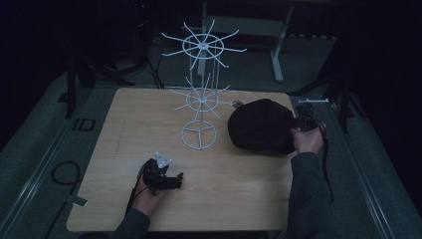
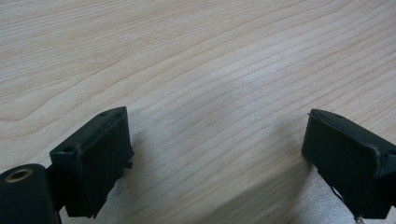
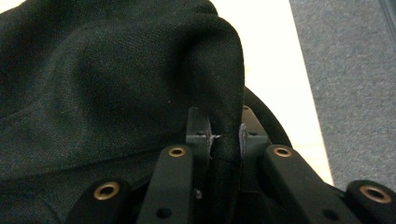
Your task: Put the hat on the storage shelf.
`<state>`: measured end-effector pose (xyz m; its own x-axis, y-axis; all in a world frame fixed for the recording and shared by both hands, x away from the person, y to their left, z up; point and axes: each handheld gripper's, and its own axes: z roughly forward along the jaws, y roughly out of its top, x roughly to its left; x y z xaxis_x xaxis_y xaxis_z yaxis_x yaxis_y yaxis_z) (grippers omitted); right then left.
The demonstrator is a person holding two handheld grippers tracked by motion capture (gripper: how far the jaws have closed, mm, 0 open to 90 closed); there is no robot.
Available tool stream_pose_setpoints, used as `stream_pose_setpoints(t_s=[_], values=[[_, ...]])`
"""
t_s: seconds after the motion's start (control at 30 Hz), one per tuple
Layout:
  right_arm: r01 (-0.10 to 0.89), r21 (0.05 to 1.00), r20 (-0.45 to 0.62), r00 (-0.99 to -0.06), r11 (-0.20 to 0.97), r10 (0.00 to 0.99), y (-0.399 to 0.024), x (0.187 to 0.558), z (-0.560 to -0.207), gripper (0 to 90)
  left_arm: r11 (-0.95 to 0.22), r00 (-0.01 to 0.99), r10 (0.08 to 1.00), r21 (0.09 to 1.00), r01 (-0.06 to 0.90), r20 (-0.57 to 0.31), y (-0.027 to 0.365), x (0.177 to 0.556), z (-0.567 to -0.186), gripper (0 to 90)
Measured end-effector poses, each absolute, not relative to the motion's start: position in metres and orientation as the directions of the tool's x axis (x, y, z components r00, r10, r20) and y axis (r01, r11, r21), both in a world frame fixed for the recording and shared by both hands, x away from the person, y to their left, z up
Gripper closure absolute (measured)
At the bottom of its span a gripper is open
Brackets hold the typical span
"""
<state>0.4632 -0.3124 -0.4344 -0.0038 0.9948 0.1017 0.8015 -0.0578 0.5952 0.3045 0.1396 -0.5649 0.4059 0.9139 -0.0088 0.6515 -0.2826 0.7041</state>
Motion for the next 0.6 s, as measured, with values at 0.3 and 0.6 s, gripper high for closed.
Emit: stream_pose_setpoints(t_s=[0.3, 0.6], values=[[0.791, 0.609, 0.097, -0.008, -0.053, 0.995, -0.319, 0.47, -0.409, 79.3, -0.283, 0.406, 0.914, 0.704, 0.652, -0.009, 0.139, 0.305, -0.565, 8.6], [0.796, 0.604, 0.073, -0.004, -0.041, 0.997, -0.326, 0.48, -0.393, 79.2, -0.284, 0.407, 0.913, 0.704, 0.651, -0.008, 0.14, 0.305, -0.565, 8.6]])
